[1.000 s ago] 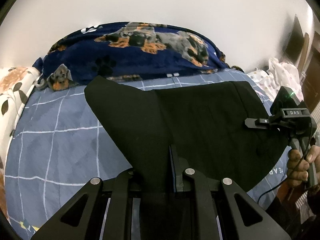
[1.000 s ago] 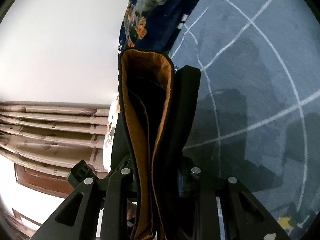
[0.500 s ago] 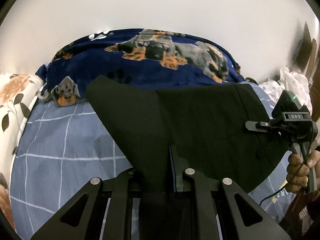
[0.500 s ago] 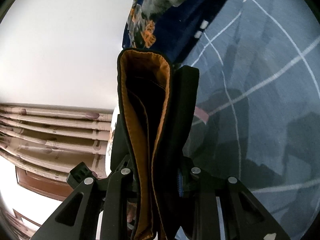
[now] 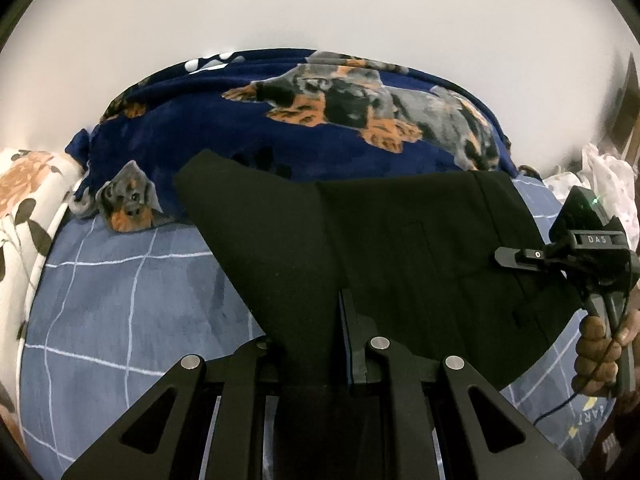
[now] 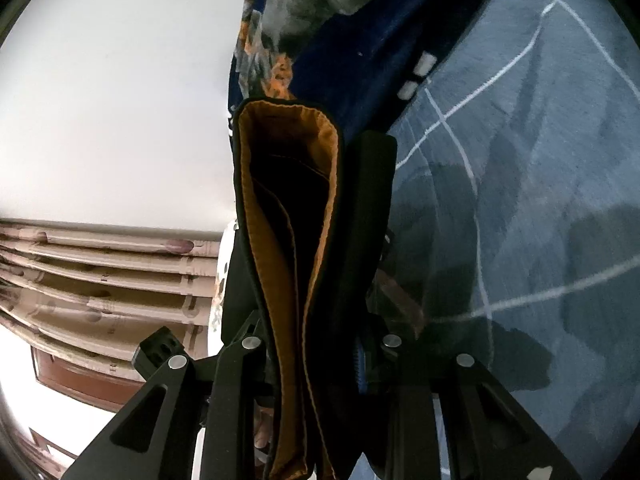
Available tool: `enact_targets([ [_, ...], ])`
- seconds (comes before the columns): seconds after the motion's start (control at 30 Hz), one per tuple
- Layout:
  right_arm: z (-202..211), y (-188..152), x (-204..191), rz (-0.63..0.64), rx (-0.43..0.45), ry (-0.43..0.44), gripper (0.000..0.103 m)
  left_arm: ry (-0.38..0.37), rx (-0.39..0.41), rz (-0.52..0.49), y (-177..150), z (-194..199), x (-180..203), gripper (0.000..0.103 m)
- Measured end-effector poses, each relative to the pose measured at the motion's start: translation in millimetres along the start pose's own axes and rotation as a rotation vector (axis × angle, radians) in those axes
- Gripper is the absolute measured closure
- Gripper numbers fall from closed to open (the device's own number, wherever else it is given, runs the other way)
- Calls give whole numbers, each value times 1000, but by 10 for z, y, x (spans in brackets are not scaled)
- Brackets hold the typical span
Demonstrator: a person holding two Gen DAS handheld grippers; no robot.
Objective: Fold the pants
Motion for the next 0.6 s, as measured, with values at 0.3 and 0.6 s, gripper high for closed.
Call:
enact_targets([
  [0.3,-109,187,66,-2,-3,4,80,3,-7,11,164,-179,-149,88],
  [0.6,-164,298,197,-16,-10,-2,80,-4,-24,24,200,-359,-240,88],
])
Point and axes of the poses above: each gripper's, at about its wrist camera, not at the fingertips, and z roughly against the way its jaws point, x to its right, y to its top, the point moved 7 cm from there along -z, roughly the way its jaws point, and after that the axes turned 14 degrees about -x, right-handed, at the moved point
